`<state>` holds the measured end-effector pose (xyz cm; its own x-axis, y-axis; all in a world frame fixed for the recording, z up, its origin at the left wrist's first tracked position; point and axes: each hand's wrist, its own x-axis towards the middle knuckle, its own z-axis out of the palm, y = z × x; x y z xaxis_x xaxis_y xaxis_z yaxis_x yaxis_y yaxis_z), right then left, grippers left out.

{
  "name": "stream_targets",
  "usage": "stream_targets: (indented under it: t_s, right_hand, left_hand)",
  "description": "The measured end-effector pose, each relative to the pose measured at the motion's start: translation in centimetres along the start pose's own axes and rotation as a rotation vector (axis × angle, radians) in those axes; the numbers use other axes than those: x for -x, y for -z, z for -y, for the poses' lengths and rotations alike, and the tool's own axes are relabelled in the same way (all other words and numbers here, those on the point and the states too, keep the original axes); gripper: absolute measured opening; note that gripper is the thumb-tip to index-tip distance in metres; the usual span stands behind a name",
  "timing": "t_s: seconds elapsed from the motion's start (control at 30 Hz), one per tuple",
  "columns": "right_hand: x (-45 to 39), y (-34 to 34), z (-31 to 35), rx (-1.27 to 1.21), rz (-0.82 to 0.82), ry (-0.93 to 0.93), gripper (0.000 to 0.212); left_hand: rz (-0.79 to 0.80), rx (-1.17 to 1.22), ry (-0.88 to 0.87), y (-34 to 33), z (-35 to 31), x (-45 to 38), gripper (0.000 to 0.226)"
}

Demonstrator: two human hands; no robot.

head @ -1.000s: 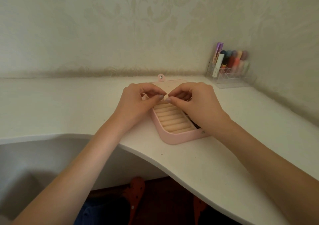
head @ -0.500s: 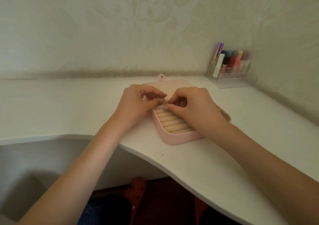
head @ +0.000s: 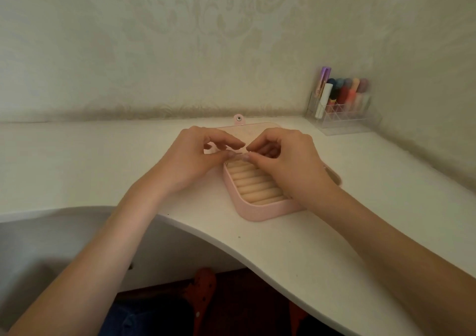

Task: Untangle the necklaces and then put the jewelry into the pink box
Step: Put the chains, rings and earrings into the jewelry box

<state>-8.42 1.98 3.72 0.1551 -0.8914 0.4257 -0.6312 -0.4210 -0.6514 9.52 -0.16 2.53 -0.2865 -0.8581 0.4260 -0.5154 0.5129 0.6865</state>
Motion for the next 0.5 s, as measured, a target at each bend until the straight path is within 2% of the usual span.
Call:
stream_targets:
  t_s: [0.13, 0.27, 0.5]
  right_hand:
    - [-0.19, 0.22, 0.21, -0.214, -0.012, -0.058, 0.008]
    - [-0.20, 0.56, 0.45, -0.338, 0.002, -0.083, 0.012]
    - [-0.43, 0.76, 0.35, -0.361, 0.005, -0.052, 0.016]
  left_hand:
    - [0.093, 0.020, -0.011, 0.20, -0.46, 0.19, 0.021]
    - [0.098, 0.091, 0.028, -0.11, -0.63, -0.23, 0.008]
    - [0.028, 0.374, 0.107, 0.39, -0.94, -0.26, 0.008]
